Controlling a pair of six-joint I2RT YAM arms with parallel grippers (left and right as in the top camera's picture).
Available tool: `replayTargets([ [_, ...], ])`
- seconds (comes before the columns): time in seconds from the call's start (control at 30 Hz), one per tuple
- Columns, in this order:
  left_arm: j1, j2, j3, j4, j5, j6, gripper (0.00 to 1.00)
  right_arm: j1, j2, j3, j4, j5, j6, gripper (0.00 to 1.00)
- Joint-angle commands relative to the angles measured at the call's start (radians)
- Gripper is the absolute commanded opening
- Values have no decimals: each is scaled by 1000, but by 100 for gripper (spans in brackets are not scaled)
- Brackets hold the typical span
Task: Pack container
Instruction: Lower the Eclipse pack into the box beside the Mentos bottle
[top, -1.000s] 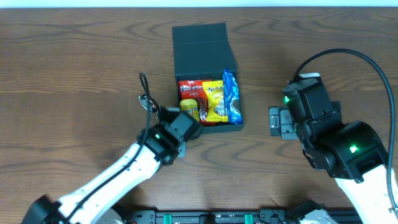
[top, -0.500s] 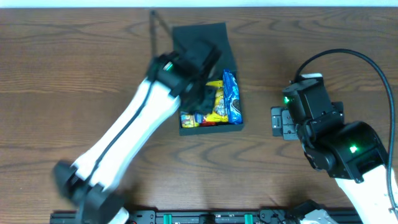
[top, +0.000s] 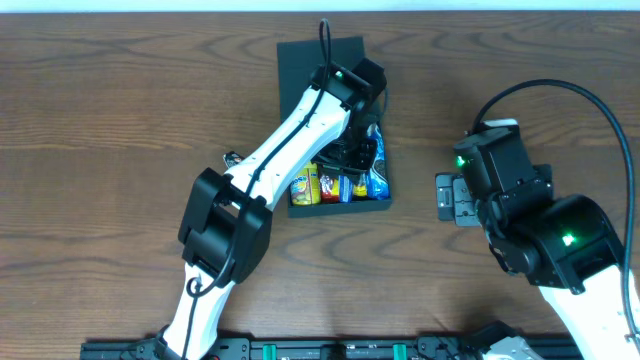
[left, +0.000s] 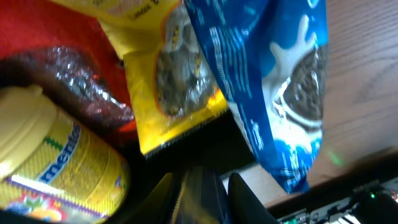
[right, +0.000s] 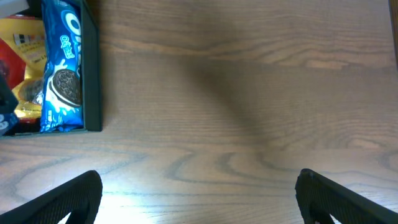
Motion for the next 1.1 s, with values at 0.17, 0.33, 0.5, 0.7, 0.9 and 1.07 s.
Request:
replayTargets([
  [0.17,48,66,29,-15,-14,18,6,-7,0,-1,-4,1,3,99],
  [0.33,62,93,29,-21,-16,22,13,-7,0,-1,-4,1,3,99],
  [0.5,62,93,29,-16,-30,21,31,-7,0,-1,-4,1,3,99],
  [0.7,62,92,31,-18,-37,21,59,-7,0,-1,-3,1,3,99],
  [0.9,62,78,79,-46,-38,21,60,-7,0,-1,-4,1,3,99],
  [1.07,62,-3,177,-108,-123,21,67,-7,0,-1,-4,1,3,99],
])
